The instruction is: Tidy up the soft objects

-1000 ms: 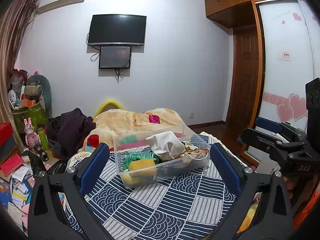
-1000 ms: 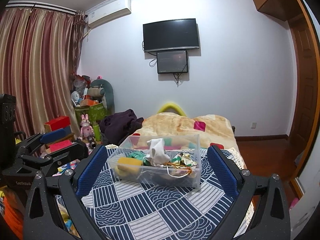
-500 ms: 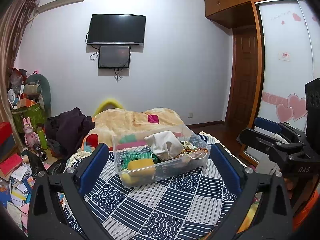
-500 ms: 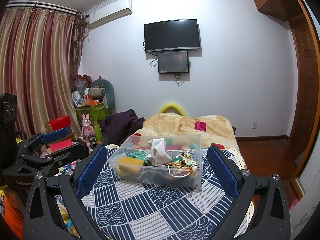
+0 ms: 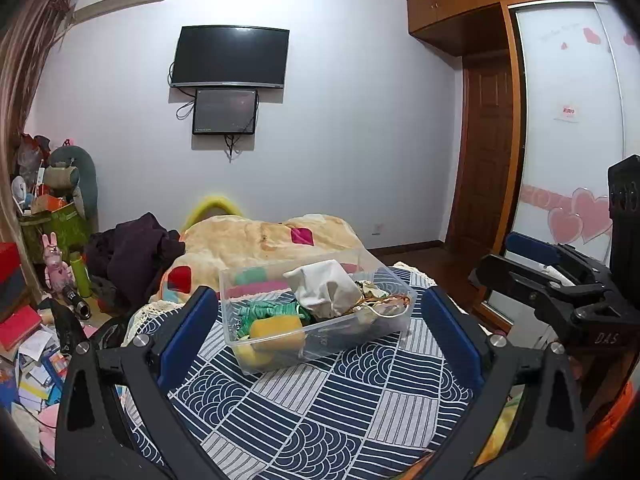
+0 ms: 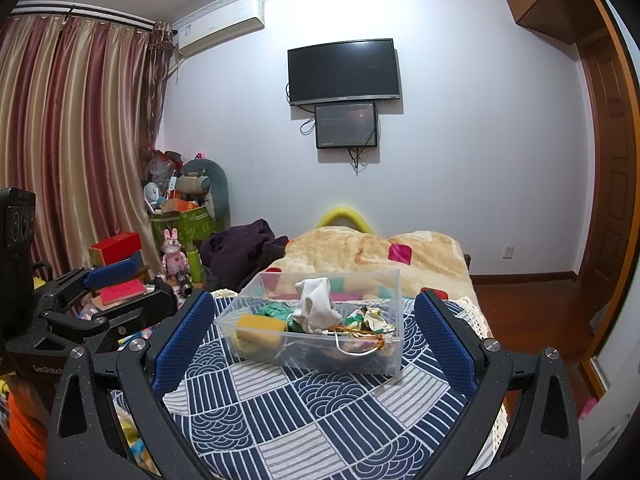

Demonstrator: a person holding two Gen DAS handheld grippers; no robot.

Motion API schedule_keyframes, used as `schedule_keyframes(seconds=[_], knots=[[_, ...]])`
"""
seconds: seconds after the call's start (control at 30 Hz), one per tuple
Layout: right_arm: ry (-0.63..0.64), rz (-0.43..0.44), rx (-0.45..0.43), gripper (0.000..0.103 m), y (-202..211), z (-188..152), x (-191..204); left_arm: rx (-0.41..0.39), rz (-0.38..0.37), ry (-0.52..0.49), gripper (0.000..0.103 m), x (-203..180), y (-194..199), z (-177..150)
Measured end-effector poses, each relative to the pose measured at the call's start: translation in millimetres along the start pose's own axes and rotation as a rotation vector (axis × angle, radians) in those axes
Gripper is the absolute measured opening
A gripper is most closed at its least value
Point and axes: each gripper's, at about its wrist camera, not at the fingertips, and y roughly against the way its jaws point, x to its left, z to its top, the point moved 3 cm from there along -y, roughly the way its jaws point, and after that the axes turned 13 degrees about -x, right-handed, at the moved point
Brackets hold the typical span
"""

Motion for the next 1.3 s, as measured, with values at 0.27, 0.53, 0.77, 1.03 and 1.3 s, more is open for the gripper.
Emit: schedule_keyframes(seconds=[0.27,0.53,0.77,1.03,1.3], knots=[[-0.001,0.001,0.0,0.1,-0.6,0.7,-1.8,0.001,-0.002,0.001,0.103,0.1,-0.6,0.3],[-0.001,0.003,-0.001,0.1,-0.8,1.0,-1.7,0.002,0.0,0.014,0.103,3.0,-0.7,1.2],[0.001,0.004,0.001,0.1,-1.0,1.1,-1.5,0.008,-0.014,0.024,0.103,2.9,-0.8,0.1],[-0.001,0.003,0.005,0.1,-0.2,-0.4,-2.1,0.015,-0.013,0.022,0.103,3.2,0.0,-0.6],[-0.007,0.004,0.011,0.1,-2.7,-1.4,-3.9,0.02,-0.018,0.022,0.103,1.5,-0.6,-2.0]])
